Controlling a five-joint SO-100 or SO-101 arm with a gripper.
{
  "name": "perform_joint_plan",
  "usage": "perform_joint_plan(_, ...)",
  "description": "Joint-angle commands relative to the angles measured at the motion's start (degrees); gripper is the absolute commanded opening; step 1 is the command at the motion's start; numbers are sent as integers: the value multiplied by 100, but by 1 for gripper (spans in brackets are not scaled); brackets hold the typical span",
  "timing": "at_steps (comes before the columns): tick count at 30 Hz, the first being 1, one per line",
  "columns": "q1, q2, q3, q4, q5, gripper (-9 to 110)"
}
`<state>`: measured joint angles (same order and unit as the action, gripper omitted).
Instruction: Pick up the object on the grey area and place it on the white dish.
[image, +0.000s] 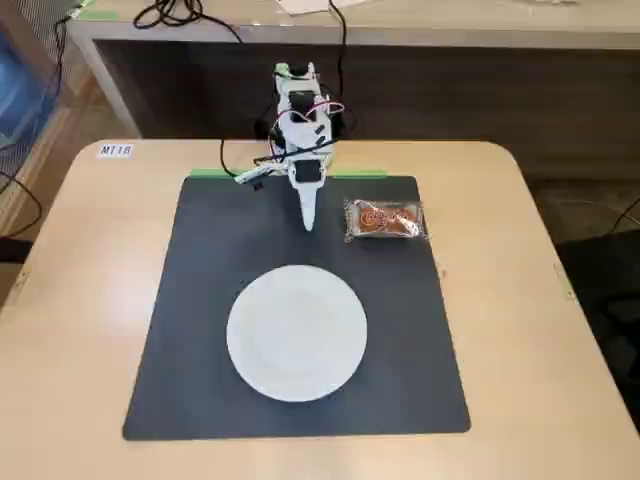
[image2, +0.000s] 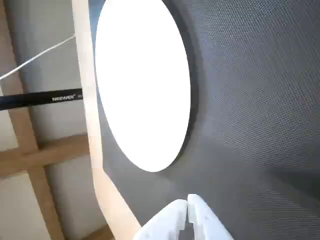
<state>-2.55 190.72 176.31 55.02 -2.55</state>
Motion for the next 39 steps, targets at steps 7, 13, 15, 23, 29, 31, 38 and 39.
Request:
perform_joint_plan(7, -114, 123, 272, -483, 677, 0)
perform_joint_plan(13, -185, 123, 272, -492, 562, 0)
perform_joint_plan(15, -457, 123, 176, -633, 281, 0)
perform_joint_plan(23, -1345, -1758, -3489, -387, -554, 0)
perform_joint_plan(29, -2628, -5177, -7418, 879, -1107, 0)
perform_joint_plan(31, -2918, -5845, -8209, 1327, -905, 0)
perform_joint_plan(38, -3586, -7242, -8754, 2496, 686, 0)
perform_joint_plan(39, -3639, -7409, -8754, 2681, 984, 0)
